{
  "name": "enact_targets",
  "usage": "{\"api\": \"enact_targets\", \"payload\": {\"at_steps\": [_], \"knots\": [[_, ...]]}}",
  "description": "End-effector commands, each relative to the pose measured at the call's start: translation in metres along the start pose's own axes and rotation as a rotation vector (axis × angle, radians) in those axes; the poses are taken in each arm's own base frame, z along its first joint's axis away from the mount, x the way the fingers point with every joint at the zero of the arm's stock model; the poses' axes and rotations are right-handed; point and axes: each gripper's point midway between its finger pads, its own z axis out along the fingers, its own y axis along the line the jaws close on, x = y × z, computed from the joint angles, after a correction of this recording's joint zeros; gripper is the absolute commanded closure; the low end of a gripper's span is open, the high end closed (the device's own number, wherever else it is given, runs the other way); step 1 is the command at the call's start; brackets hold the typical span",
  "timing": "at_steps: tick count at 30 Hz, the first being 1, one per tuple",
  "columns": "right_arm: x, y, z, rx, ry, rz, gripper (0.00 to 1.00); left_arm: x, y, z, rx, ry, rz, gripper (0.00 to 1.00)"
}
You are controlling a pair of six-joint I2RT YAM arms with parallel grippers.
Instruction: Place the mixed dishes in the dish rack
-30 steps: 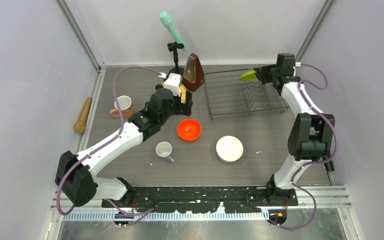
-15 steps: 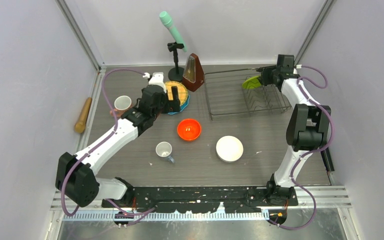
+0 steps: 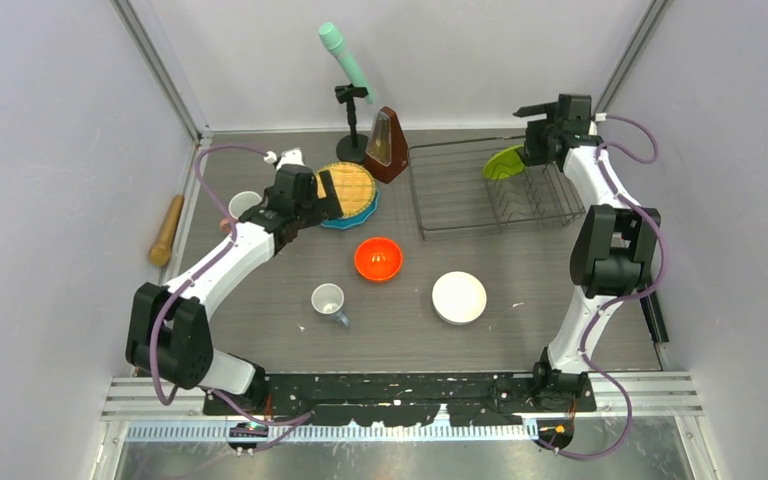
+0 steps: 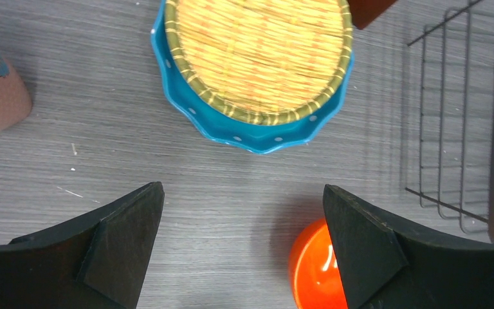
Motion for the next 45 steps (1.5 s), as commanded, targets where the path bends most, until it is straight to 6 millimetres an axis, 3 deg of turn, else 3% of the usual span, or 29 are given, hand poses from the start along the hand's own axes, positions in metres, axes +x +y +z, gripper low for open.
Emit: {"api": "enact_targets", "payload": {"at_steps": [1, 8, 13, 19, 27, 34, 45], "knots": [[-0.012, 0.038, -0.003, -0.075, -0.032, -0.016, 0.12, -0.019, -0.003, 0.005, 0.014, -0.032, -0.048, 0.02], [-0.008, 0.034, 0.011, -0.07, -0.006, 0.003, 0.12, -0.02, 0.018, 0.019, -0.029, -0.024, -0.131, 0.03], [-0.008, 0.045, 0.006, -0.093, -0.001, -0.003, 0.12, -0.028, 0.026, 0.03, -0.039, -0.039, -0.187, 0.07], [-0.007, 0.07, -0.025, -0.145, -0.003, -0.019, 0.12, -0.031, 0.029, 0.052, -0.069, -0.027, -0.222, 0.16], [-0.002, 0.065, -0.062, -0.162, -0.006, -0.043, 0.12, -0.025, 0.027, 0.081, -0.076, 0.02, -0.267, 0.28], [0.0, 0.076, -0.092, -0.231, -0.014, -0.055, 0.12, -0.013, 0.02, 0.099, -0.044, 0.064, -0.379, 0.29], [0.005, 0.078, -0.111, -0.264, -0.007, -0.059, 0.12, -0.002, 0.028, 0.121, -0.043, 0.099, -0.472, 0.37]]}}
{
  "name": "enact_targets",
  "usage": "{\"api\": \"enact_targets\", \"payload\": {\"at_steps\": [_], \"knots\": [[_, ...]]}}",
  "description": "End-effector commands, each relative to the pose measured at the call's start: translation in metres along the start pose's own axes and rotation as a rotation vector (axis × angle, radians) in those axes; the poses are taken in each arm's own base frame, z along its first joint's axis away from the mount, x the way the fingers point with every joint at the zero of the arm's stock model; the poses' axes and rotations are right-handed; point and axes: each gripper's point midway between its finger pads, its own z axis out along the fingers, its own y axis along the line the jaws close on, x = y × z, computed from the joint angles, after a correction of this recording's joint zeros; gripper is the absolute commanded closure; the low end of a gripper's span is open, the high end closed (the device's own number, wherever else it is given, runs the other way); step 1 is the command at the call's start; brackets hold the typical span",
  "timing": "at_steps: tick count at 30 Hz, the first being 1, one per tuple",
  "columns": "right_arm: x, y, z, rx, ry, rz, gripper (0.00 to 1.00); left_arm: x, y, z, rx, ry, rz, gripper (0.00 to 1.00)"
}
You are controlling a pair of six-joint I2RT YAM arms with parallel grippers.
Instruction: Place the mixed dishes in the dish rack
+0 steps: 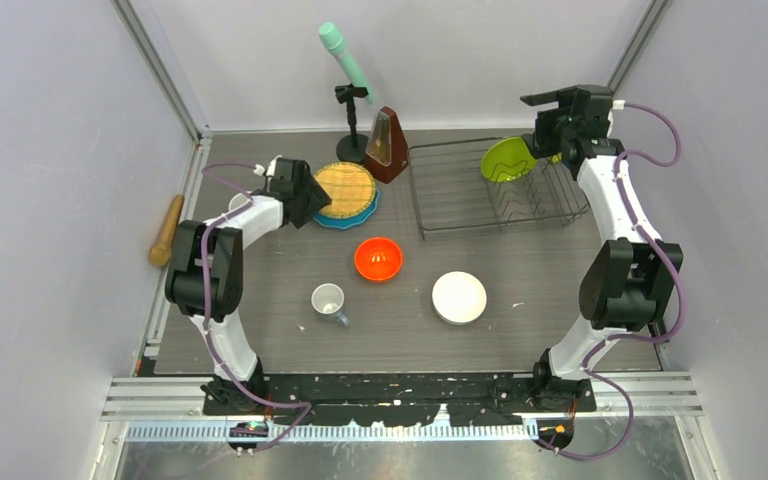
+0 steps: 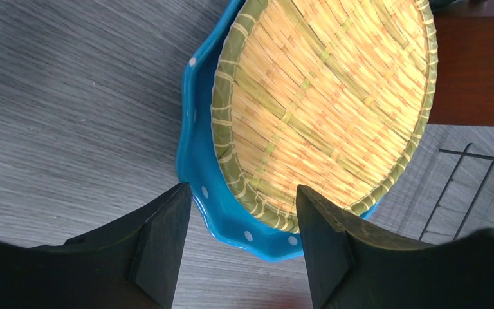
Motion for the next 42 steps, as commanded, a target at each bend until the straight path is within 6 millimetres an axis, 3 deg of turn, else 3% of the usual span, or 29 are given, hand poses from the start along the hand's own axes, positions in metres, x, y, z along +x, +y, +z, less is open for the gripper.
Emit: {"api": "enact_targets", "payload": {"at_steps": [1, 7, 14, 22, 33, 42], "knots": [[0.001, 0.03, -0.025, -0.102, -0.009, -0.025, 0.12, -0.016, -0.02, 0.007, 0.071, -0.027, -0.059, 0.38], [0.005, 0.029, -0.029, -0.104, 0.0, -0.027, 0.12, -0.016, -0.022, 0.017, 0.077, -0.013, -0.067, 0.44], [0.006, 0.031, -0.032, -0.112, -0.001, -0.03, 0.12, -0.037, -0.011, -0.005, 0.009, -0.113, -0.015, 0.44], [0.008, 0.034, -0.03, -0.116, 0.0, -0.038, 0.12, -0.042, -0.026, -0.014, 0.061, -0.117, 0.0, 0.44], [0.01, 0.033, -0.03, -0.113, 0.005, -0.041, 0.12, -0.032, -0.032, 0.013, 0.073, -0.057, -0.035, 0.43], [0.011, 0.031, -0.032, -0.111, 0.007, -0.041, 0.12, -0.02, -0.024, 0.033, 0.041, -0.012, -0.087, 0.42]]}}
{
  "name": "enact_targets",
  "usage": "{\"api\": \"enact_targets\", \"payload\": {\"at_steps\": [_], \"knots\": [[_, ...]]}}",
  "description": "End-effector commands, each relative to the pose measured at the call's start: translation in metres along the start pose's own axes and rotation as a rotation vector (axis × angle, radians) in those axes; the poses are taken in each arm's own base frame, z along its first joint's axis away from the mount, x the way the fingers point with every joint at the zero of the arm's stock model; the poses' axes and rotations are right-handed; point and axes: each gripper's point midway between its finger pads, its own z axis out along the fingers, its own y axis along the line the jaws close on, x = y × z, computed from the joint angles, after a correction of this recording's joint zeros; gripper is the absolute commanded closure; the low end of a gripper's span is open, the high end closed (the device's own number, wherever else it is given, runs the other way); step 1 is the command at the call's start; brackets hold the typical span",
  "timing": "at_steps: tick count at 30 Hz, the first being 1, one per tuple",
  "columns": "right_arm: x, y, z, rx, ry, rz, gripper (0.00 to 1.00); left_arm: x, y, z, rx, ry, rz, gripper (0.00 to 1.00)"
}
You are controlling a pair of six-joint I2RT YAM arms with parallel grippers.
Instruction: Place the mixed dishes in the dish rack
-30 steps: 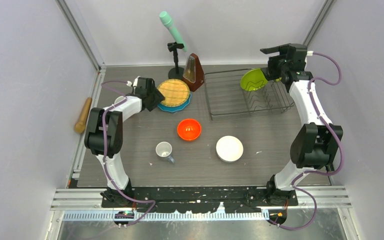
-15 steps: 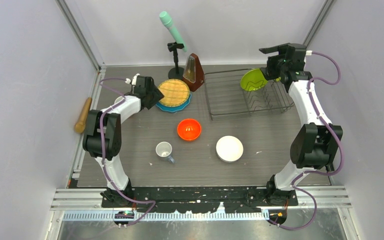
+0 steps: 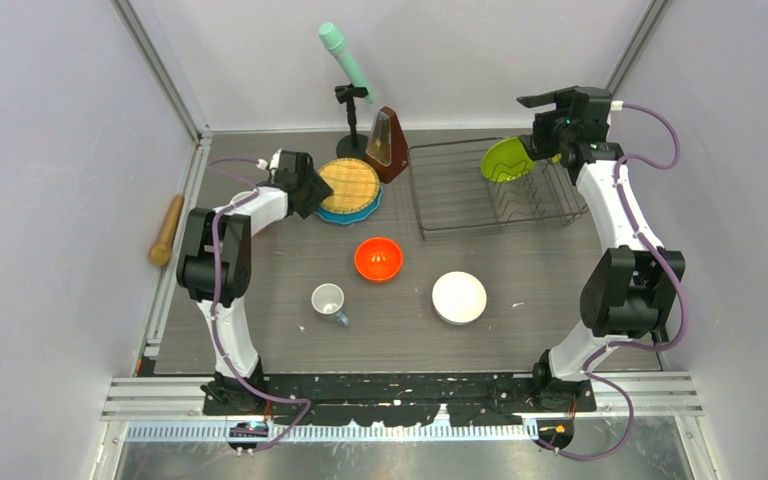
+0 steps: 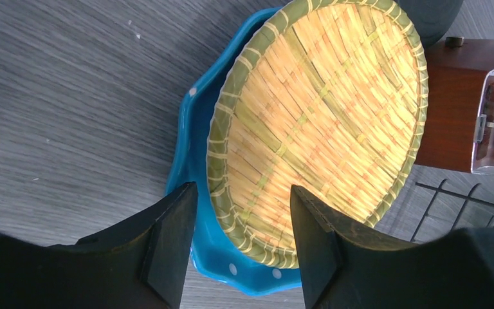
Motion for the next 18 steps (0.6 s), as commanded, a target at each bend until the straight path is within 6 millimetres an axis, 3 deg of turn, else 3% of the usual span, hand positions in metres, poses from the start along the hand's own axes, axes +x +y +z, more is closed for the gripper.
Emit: {"api": "enact_targets", "payload": {"at_steps": [1, 8, 14, 16, 18], "knots": [[-0.001, 0.028, -0.02, -0.088, -0.015, -0.031, 0.12, -0.003, -0.011, 0.007, 0.025, 0.008, -0.038, 0.43], [0.0, 0.027, -0.024, -0.093, -0.011, -0.025, 0.12, 0.001, -0.006, 0.024, 0.041, 0.036, -0.148, 0.48], [0.001, 0.031, -0.031, -0.108, -0.011, -0.027, 0.12, -0.008, -0.014, 0.024, 0.132, 0.012, -0.189, 0.79], [0.001, 0.031, -0.035, -0.11, -0.012, -0.028, 0.12, -0.012, -0.016, 0.018, 0.148, -0.007, -0.168, 0.97], [0.002, 0.031, -0.036, -0.11, -0.009, -0.026, 0.12, -0.017, -0.016, 0.01, 0.153, -0.031, -0.148, 1.0]]}}
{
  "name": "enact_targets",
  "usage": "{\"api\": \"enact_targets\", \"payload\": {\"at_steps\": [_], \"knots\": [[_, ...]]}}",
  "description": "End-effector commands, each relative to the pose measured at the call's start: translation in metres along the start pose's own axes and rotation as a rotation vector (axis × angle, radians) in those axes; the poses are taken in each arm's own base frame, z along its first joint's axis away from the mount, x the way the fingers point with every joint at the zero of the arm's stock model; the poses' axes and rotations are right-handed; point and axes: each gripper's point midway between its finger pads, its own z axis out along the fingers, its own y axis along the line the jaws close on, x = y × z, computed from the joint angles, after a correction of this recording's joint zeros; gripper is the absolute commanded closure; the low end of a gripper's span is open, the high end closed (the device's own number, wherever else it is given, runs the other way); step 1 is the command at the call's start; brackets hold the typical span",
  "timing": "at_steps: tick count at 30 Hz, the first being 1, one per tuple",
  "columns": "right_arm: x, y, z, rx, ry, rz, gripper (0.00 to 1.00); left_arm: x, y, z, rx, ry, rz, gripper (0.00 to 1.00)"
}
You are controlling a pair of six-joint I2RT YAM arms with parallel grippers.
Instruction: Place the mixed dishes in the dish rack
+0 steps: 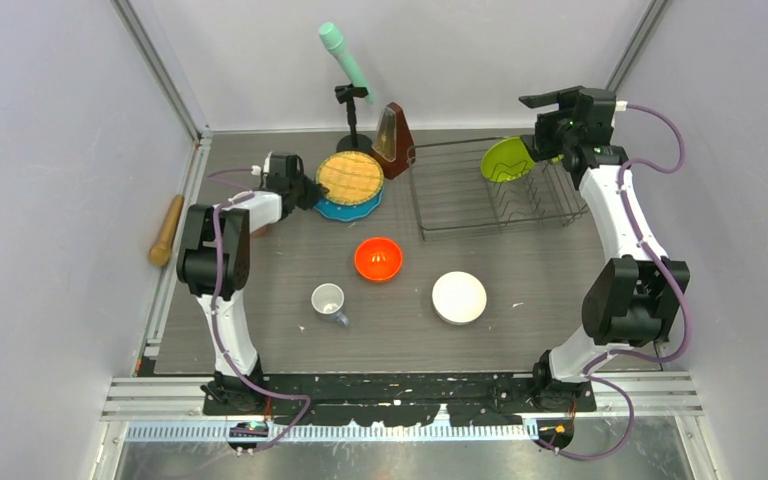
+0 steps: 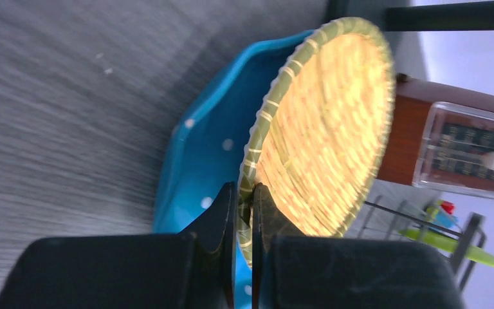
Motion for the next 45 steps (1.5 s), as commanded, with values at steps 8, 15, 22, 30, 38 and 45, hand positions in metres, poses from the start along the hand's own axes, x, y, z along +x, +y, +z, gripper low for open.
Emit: {"api": "enact_targets", "payload": {"at_steps": [8, 15, 22, 30, 38, 45], "knots": [[0.016, 0.022, -0.027, -0.064, 0.022, -0.021, 0.13, -0.034, -0.023, -0.057, 0.04, -0.162, 0.15, 1.0], [0.051, 0.013, -0.027, 0.014, 0.085, 0.008, 0.13, -0.048, -0.047, -0.097, 0.12, -0.238, 0.336, 1.0], [0.097, 0.022, -0.037, 0.017, 0.2, 0.009, 0.14, -0.06, -0.068, -0.146, 0.213, -0.36, 0.508, 1.0], [0.155, 0.043, -0.047, -0.016, 0.361, 0.052, 0.14, -0.044, -0.128, -0.205, 0.393, -0.541, 0.794, 1.0], [0.192, 0.054, -0.059, -0.032, 0.453, 0.045, 0.13, -0.005, -0.172, -0.242, 0.518, -0.705, 1.187, 1.0], [0.216, 0.055, -0.067, -0.033, 0.537, 0.059, 0.18, 0.023, -0.2, -0.267, 0.577, -0.827, 1.428, 1.0]]}}
